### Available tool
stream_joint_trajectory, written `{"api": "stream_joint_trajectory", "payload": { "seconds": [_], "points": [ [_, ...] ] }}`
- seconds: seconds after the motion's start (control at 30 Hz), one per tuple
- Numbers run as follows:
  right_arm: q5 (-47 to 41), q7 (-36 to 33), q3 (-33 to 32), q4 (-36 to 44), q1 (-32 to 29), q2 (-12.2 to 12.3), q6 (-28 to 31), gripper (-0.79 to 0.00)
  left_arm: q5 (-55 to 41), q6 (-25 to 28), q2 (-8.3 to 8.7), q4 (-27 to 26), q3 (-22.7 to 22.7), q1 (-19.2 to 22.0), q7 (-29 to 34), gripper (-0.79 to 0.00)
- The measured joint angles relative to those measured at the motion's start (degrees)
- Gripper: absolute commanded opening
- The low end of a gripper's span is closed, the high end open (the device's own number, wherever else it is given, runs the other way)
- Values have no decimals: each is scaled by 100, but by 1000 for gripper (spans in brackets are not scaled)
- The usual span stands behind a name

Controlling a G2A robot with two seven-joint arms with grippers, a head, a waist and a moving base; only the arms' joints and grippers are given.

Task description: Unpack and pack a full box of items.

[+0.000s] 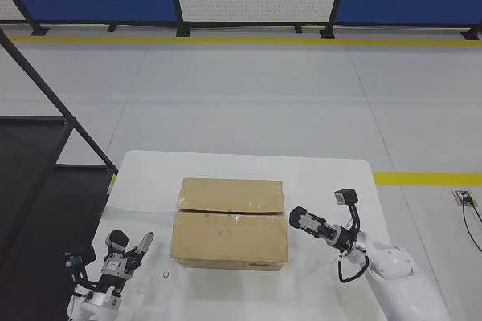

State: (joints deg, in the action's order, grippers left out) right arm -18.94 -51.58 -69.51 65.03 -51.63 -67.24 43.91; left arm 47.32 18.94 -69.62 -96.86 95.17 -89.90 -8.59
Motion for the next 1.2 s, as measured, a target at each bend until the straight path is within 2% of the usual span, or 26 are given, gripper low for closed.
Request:
{"api": "stream_joint_trajectory", "payload": {
  "seconds": [0.23, 0.37, 0.5, 0.7, 0.9, 1.03, 1.2],
  "points": [
    [-345, -482, 151, 9, 117, -8, 288, 0, -63, -31, -7, 12, 16, 5, 14, 0],
    [-332, -497, 158, 460, -36, 80, 392, 0, -149, -57, -16, -2, -4, 14, 44, 0],
    [-320, -403, 143, 1080, -328, 251, 477, 0, -161, -95, -26, -43, -66, 40, 75, 0],
    [27, -261, 263, 2174, -808, 651, 622, 0, -224, -44, -39, -109, -193, 98, 190, 0],
    [768, 178, 578, 2718, -1196, 1207, 1060, 0, 5, 608, 4, -141, -198, 63, 370, 0],
    [1158, 373, 935, 2591, -1194, 1545, 1255, 0, 53, 1488, 88, -49, -18, -8, 813, 0],
    [1396, 450, 1464, 2379, -940, 1792, 1330, 0, 101, 2422, 211, 57, 256, -40, 1559, 0]
  ]
}}
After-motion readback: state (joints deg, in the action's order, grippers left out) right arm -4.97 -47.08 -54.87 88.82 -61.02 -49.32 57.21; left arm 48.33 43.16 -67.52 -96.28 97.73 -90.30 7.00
